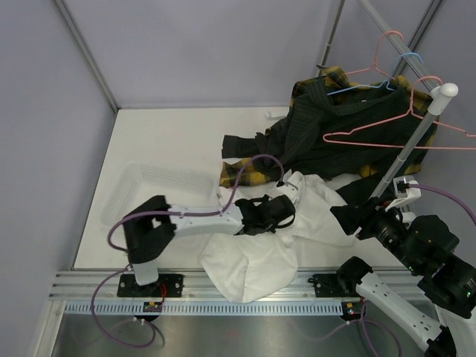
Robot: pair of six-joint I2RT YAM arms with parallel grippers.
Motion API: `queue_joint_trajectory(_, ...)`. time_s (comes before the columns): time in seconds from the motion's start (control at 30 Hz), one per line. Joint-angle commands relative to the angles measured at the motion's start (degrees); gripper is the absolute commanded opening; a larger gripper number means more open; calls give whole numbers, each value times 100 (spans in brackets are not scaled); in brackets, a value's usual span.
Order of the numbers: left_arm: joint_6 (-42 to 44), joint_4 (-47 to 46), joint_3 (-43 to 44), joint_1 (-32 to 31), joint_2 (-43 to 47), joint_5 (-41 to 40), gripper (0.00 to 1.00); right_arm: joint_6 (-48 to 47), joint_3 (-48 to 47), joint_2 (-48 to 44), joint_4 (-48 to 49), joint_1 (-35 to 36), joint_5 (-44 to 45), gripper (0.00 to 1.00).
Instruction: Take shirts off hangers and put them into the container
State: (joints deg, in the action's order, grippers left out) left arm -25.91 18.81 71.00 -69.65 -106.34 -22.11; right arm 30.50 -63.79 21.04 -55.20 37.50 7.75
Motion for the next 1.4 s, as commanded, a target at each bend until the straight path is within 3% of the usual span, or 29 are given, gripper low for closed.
queue_joint_trajectory(0.0, 209, 1146, 185, -84, 1754, -1583, 0, -176, -274, 58, 185, 47, -80, 54)
queue_joint_trajectory(0.2, 823, 2355, 590, -14, 3873, -2902, 0, -202, -424, 76, 202, 47, -194, 54)
queue_joint_trajectory(0.33, 1280, 3179, 1343, 958, 4945, -2965, 0, -255, -503, 137, 237, 47, -239, 54)
queue_joint_trajectory(0.43, 1702, 3323, 1923, 1618, 5228, -3098, 0, -281, -529, 216, 273, 56, -291, 54)
queue_joint_trajectory(0.6, 3335, 2482, 2638, 1946, 5386, -3607, 0, -290, -503, 374, 440, 56, -449, 54)
queue_joint_trajectory(0.67, 4346, 1099, 2419, 1946, 5615, -3791, 0, -299, -468, 427, 484, 47, -493, 54)
queue_joint_trajectory(0.8, 5541, -209, 2558, 1946, 5932, -3679, 0, -317, -398, 550, 554, 56, -537, 54)
queue_joint_trajectory(0.97, 6115, -413, 3295, 1937, 5634, -3370, 0, -334, -336, 743, 677, 47, -643, 55)
queue_joint_trajectory(1.37, 7793, -2240, 2937, 1946, 5256, -3090, 0, -369, -134, 1034, 950, 47, -722, 54)
